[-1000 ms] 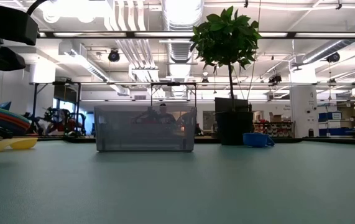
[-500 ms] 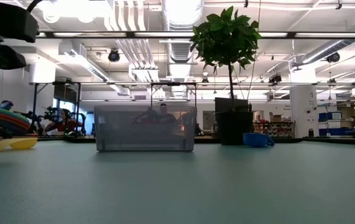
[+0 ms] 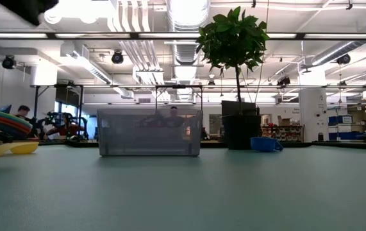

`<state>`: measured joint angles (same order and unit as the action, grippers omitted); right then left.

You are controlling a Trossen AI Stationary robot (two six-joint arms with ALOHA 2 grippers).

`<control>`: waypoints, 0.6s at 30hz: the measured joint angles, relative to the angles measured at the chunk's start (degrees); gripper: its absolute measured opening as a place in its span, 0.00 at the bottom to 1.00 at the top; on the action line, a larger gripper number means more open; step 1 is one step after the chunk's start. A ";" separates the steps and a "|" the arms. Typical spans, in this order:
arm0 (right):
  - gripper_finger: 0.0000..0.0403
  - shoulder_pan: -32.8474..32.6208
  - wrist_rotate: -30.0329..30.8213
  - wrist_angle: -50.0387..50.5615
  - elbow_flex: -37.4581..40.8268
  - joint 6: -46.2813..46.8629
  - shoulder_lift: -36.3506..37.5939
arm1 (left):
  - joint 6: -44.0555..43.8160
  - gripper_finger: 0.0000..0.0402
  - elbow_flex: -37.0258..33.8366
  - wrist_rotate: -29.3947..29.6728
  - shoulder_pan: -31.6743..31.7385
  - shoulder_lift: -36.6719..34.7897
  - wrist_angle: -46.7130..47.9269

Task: Nest measuring cups in basket
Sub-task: Stack the blue measuring cup on top of the green measuring cup

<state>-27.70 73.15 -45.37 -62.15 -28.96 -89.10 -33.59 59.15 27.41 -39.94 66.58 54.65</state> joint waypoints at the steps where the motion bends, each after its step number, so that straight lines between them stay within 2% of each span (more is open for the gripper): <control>1: 0.35 0.00 0.49 0.32 0.00 0.18 0.00 | 2.41 0.00 0.66 2.12 -0.27 -0.35 -0.41; 5: 0.33 0.01 0.50 2.31 0.00 2.20 0.00 | 12.46 0.00 1.00 9.10 -1.93 -2.61 -5.42; 10: 0.31 1.36 -1.86 7.79 0.00 6.85 0.00 | 24.22 0.00 -1.89 12.33 -2.41 -5.75 -16.29; 14: 0.30 4.86 -14.83 19.76 0.00 19.64 0.00 | 30.60 0.00 -4.11 13.25 -2.29 -7.38 -21.81; 18: 0.28 9.40 -26.67 36.66 0.00 35.46 1.47 | 31.50 0.00 -5.04 16.49 -2.28 -8.26 -23.06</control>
<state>-18.30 46.47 -8.71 -62.15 6.50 -87.62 -2.09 54.11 43.90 -42.22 58.32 31.59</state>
